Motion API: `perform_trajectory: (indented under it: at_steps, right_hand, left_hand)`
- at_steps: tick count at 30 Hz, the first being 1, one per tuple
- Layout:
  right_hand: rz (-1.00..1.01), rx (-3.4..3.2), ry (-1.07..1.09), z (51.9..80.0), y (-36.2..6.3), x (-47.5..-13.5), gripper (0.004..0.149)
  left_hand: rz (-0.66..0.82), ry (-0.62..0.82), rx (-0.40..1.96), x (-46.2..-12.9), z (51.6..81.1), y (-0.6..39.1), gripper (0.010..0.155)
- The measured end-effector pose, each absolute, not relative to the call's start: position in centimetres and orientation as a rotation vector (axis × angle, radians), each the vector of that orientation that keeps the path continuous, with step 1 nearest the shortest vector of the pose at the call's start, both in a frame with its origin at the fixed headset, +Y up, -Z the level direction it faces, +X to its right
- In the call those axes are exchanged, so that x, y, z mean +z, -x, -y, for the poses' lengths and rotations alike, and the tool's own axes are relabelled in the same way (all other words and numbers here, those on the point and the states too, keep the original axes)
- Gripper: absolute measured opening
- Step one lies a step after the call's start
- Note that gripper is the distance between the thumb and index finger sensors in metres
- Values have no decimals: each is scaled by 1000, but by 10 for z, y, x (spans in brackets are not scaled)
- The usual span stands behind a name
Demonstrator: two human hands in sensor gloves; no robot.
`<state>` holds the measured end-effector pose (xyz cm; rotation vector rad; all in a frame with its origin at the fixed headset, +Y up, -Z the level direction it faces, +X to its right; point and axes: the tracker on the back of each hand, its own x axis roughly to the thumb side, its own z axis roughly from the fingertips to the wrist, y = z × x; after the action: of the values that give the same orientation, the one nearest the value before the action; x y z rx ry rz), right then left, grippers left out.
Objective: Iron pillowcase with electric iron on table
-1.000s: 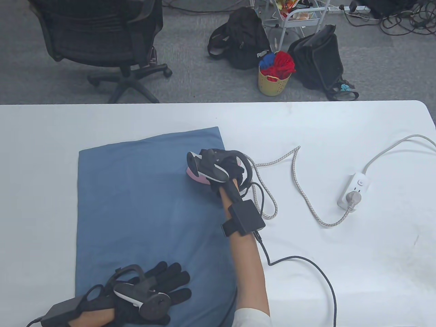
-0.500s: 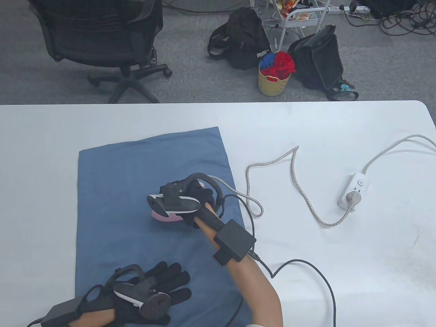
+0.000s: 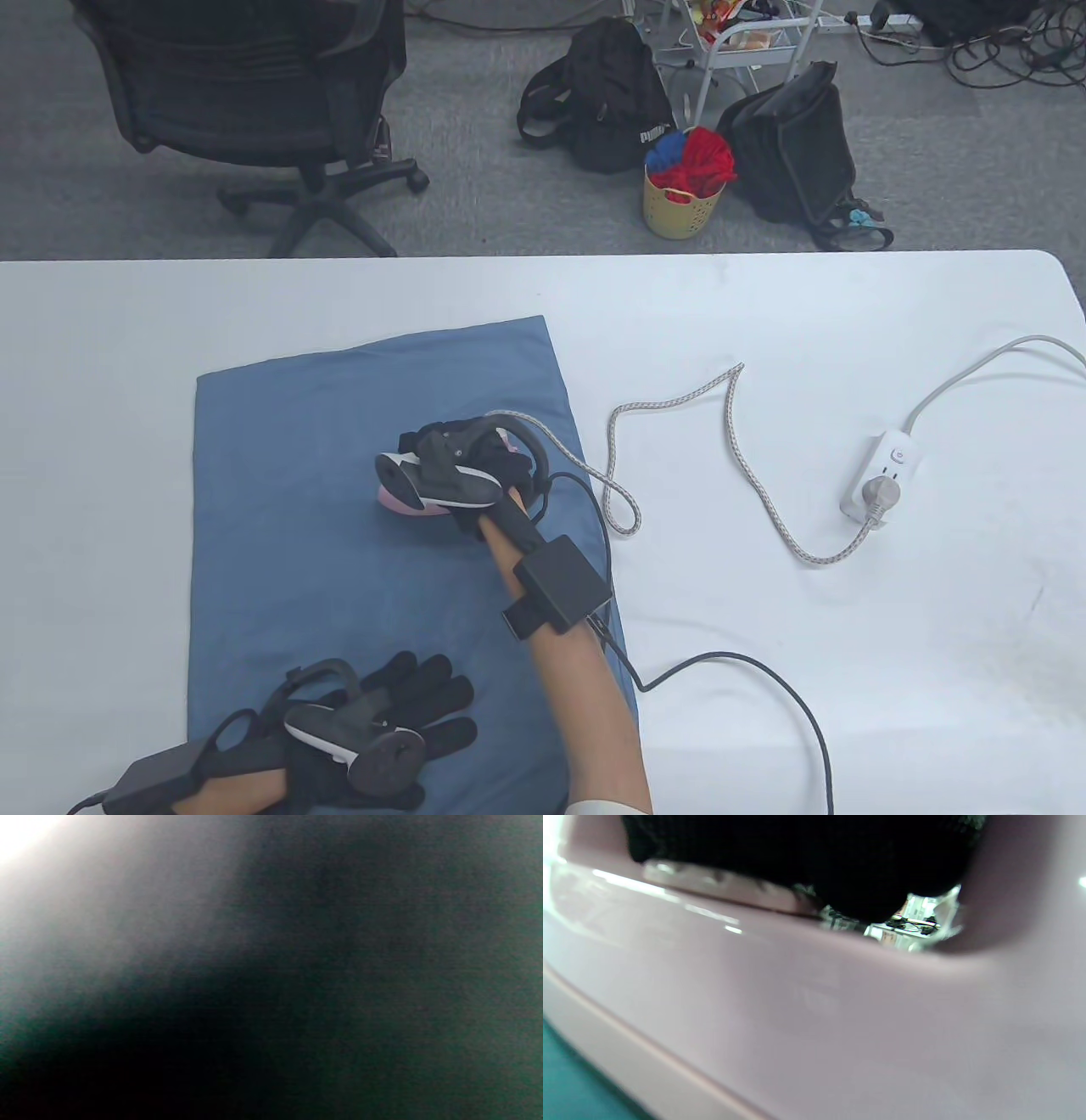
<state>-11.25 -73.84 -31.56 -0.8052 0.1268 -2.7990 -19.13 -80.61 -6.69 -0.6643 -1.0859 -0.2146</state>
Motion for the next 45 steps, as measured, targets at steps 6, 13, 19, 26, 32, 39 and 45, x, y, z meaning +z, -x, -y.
perform_trajectory:
  at_steps: [6,13,19,26,32,39,45]
  right_hand:
    - [-110,-2814,720,739,115,-335,35]
    - [13,-2792,689,733,119,-350,35]
    - [-25,-2738,1033,710,149,-293,36]
    - [-176,-2644,1074,736,176,-263,36]
    - [-145,-2693,1023,737,177,-273,36]
    - [-133,-2732,938,738,179,-293,36]
    - [-124,-2757,877,738,179,-309,36]
  left_hand:
    - [1085,667,-213,-67,806,191,78]
    - [1083,663,-216,-67,806,191,78]
    - [1085,666,-216,-68,806,192,78]
    - [1081,652,-229,-67,806,191,78]
    - [1081,656,-226,-67,806,191,77]
    - [1081,656,-227,-66,806,191,77]
    - [1081,657,-226,-66,806,191,77]
